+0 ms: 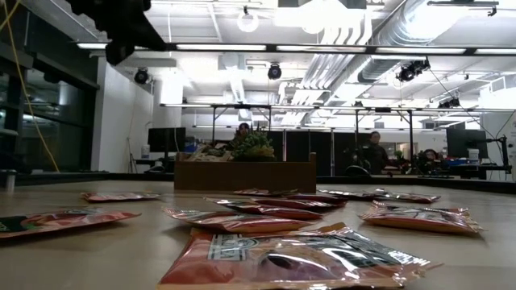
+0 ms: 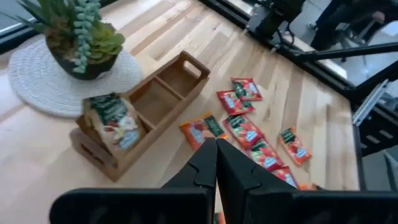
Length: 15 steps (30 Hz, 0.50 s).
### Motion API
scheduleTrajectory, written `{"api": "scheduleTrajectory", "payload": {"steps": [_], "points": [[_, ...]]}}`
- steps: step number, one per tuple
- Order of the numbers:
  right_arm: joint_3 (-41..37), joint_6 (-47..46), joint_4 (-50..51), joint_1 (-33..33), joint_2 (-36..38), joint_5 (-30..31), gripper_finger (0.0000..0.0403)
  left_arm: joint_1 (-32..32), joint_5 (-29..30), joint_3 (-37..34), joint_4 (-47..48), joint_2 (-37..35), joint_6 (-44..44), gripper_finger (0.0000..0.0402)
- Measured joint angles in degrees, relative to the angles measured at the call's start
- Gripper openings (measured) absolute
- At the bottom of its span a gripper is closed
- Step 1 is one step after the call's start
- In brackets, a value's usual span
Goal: Pick & Place Tea
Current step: Put the orange tea bag into the middle section of the wooden organizer
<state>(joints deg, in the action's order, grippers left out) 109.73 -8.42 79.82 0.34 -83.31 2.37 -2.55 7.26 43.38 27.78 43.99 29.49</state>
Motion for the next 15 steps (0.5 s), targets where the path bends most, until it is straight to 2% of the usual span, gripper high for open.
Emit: {"api": "scheduleTrajectory", "payload": {"steps": [9, 12, 15], "points": [[-0.3, 1.4, 1.0, 0.0, 0.1, -6.0, 0.0161, 15.8, 16.0, 0.0, -1.2, 1.7, 11.3, 0.0001], [-5.2, 3.0, -0.9, 0.0, 1.7, -8.4, 0.0161, 20.3, 18.4, 0.0, -3.8, 4.6, 13.9, 0.0], [-14.3, 3.3, -4.7, 0.1, 5.2, -9.2, 0.0161, 23.5, 19.2, 0.0, -9.3, 9.4, 13.7, 0.0]]}}
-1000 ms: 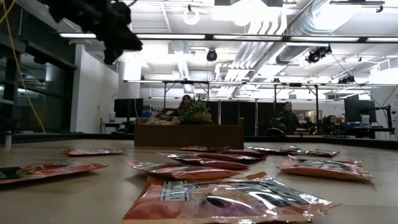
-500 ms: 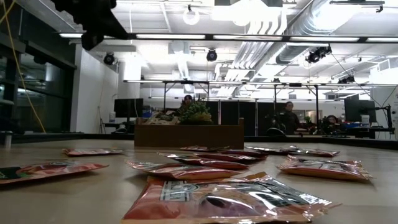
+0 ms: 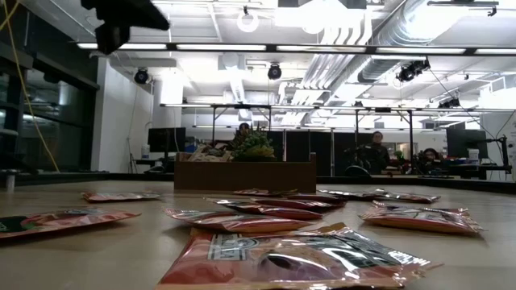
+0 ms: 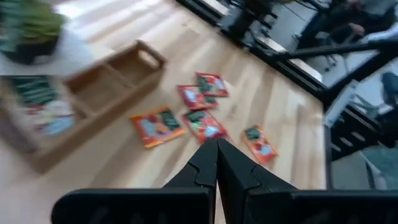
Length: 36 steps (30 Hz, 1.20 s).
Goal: Pick & Place Tea
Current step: Put the orange tea bag into the middle section of the wooden organizer
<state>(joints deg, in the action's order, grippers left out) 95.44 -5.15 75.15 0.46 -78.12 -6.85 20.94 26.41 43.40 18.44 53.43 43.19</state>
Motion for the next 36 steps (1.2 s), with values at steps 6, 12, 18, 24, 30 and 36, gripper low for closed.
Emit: {"api": "scheduleTrajectory", "payload": {"steps": [6, 12, 18, 24, 30, 36], "points": [[-19.6, -10.0, -14.8, 0.3, 9.7, -1.0, 0.0161, 0.5, -3.8, 0.1, -12.8, 11.4, -1.2, 0.0], [-32.8, -24.0, -25.0, 0.1, 16.1, -0.4, 0.0161, 0.5, -11.8, 0.1, -29.5, 22.5, -0.8, 0.0], [-40.7, -32.5, -29.8, -1.3, 17.1, -0.9, 0.0161, 0.5, -20.5, 5.7, -35.5, 34.9, -3.1, 0.0], [-47.5, -39.2, -36.9, -2.0, 17.0, -0.7, 0.0161, 0.5, -28.2, 18.5, -34.6, 47.2, -5.4, 0.0], [-51.7, -39.5, -43.4, -2.3, 17.0, -1.7, 0.0161, 0.0, -26.7, 33.8, -23.1, 56.1, -5.0, 0.0], [-54.2, -36.7, -44.6, -4.1, 17.1, -3.1, 0.0161, -1.4, -24.0, 45.8, -13.0, 62.0, -2.7, 0.0]]}}
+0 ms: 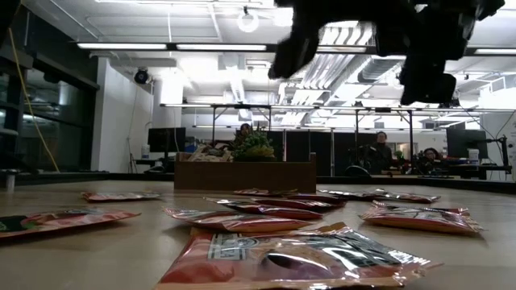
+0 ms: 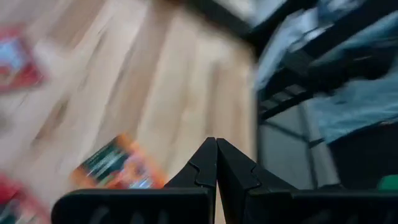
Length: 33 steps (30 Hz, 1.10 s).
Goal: Pick & Place Tea
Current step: Put the orange tea bag into the middle section of the wooden organizer
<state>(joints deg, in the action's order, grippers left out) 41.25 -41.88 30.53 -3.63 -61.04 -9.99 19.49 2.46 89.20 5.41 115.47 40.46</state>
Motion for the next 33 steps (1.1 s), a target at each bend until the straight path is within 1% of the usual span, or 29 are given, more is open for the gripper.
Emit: {"api": "scheduleTrajectory", "payload": {"steps": [4, 8, 9, 11, 15, 21, 25, 29, 33], "points": [[-0.6, 2.7, -0.7, -1.4, 0.0, 0.7, 0.0161, -0.5, 0.9, 6.0, 5.0, 5.3, 4.6, 0.0], [-0.9, 6.2, -1.2, -2.4, 0.0, 1.7, 0.0161, -0.4, 1.3, 9.8, 7.6, 9.4, 9.1, 0.0], [-0.9, 7.1, -1.3, -2.5, 0.0, 1.9, 0.0161, -0.4, 1.0, 10.5, 8.1, 10.5, 10.5, 0.0], [-0.9, 8.6, -1.3, -2.5, 0.0, 1.8, 0.0161, -0.3, 0.7, 10.7, 12.0, 11.3, 12.8, 0.0], [-0.9, 8.8, -1.6, -2.5, 0.0, 1.5, 0.0161, 0.0, 0.0, 11.4, 13.1, 13.5, 17.1, 0.0], [-0.9, 7.4, -1.9, -2.5, 0.0, 1.7, 0.0161, 0.5, -1.4, 11.4, 12.5, 13.4, 17.0, 0.0], [-0.9, 6.7, -1.9, -3.5, 0.0, 1.7, 0.0161, 0.8, -0.5, 11.3, 13.9, 13.6, 16.8, 0.0], [-0.9, 5.2, -1.9, -6.0, 0.0, 3.9, 0.0161, 0.8, 0.4, 11.3, 16.3, 13.7, 16.8, 0.0], [-0.9, 2.7, -1.9, -8.6, 0.0, 6.7, 0.0161, 0.7, 1.1, 11.2, 15.9, 14.7, 16.4, 0.0]]}}
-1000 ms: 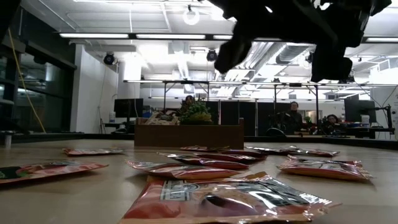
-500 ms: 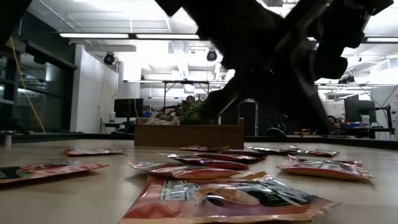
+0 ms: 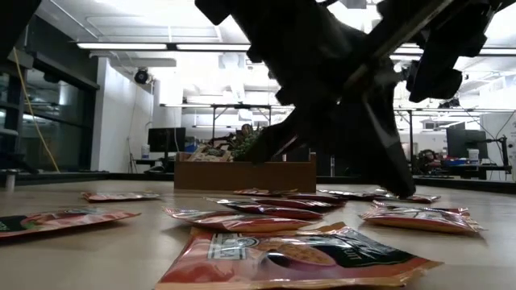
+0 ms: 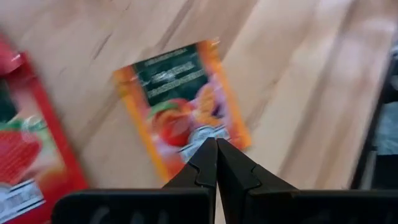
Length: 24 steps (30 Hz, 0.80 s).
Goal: Pick & Place Tea
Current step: Put the orange tea bag into the middle section of the wooden organizer
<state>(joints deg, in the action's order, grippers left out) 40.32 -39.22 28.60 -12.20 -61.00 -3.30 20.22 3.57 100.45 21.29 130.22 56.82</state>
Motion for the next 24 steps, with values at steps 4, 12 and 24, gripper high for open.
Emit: {"api": "scheduleTrajectory", "payload": {"steps": [4, 12, 24], "points": [[0.0, -2.8, -0.2, -2.3, 0.0, 3.1, 0.0161, 0.0, 0.0, 0.2, -2.0, 0.6, -1.0, 0.0], [0.0, -9.8, -0.4, -6.5, -0.1, 8.7, 0.0161, 0.0, 0.0, 0.2, -2.1, 2.9, -0.7, 0.0], [0.0, -24.0, -4.2, -11.4, -8.3, 8.1, 0.0161, 0.1, 1.7, 0.2, -1.7, 3.6, 0.5, 0.0]]}}
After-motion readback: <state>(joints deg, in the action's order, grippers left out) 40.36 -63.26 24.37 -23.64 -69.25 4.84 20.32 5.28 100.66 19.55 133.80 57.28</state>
